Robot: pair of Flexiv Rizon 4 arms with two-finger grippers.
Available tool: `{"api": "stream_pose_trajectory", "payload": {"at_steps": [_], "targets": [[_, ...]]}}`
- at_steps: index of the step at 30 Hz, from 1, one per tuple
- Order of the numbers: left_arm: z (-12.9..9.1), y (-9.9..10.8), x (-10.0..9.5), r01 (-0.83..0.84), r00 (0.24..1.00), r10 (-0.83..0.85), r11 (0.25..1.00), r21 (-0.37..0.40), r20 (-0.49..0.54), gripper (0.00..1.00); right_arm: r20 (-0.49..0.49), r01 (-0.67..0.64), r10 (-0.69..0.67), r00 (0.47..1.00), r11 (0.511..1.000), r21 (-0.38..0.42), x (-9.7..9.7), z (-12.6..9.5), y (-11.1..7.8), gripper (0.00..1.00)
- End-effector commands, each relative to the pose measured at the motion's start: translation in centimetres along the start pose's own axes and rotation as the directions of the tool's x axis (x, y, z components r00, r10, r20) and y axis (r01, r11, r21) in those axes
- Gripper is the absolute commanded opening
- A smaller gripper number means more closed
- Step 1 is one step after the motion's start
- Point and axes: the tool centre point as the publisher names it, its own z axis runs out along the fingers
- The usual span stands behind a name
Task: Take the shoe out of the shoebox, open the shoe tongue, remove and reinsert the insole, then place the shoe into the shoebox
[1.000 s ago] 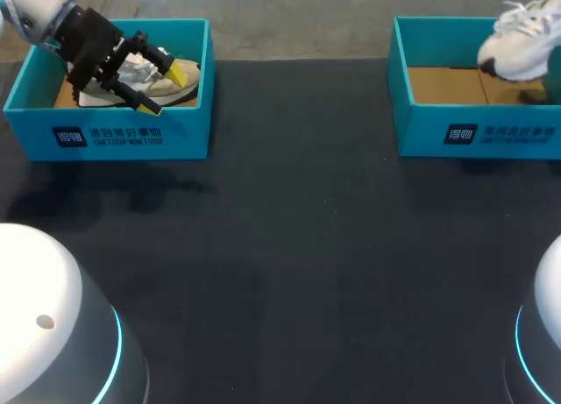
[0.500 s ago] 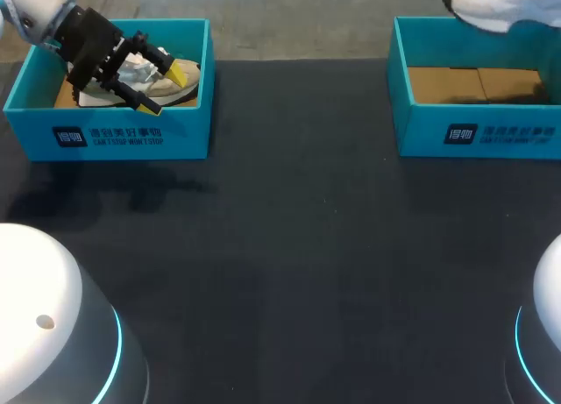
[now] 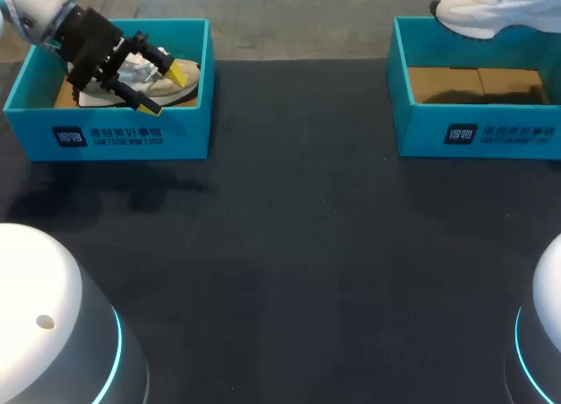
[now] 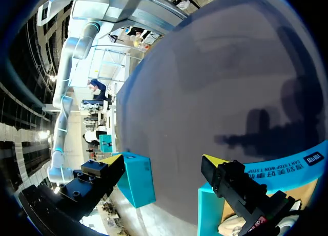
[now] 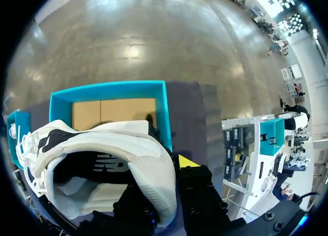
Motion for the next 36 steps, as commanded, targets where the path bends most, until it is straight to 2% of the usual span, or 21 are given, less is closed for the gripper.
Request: {"api": "stream_pose_trajectory", "payload": {"at_steps": [1,18,25,36], "targets": [[-0.1,0.0,0.0,-0.001,1.000,0.001,1.000,0.002,-0.003,1.00,-0.004,0.000,0.000,1.000,1.000,-0.017,-0.1,-0.2,-0.4,0.00],[-0.1,0.0,0.0,-0.001,1.000,0.001,1.000,0.002,-0.003,1.00,-0.004,0.000,0.000,1.000,1.000,-0.017,-0.1,-0.2,-0.4,0.00],[-0.1,0.0,0.0,-0.001,1.000,0.001,1.000,0.002,-0.003,1.00,0.002,-0.052,0.052,0.999,0.998,-0.029,0.2,1.5,-0.4,0.00],[-0.1,0.0,0.0,-0.001,1.000,0.001,1.000,0.002,-0.003,1.00,0.048,-0.049,0.051,0.998,0.998,-0.045,1.6,4.4,-1.0,0.00]]}}
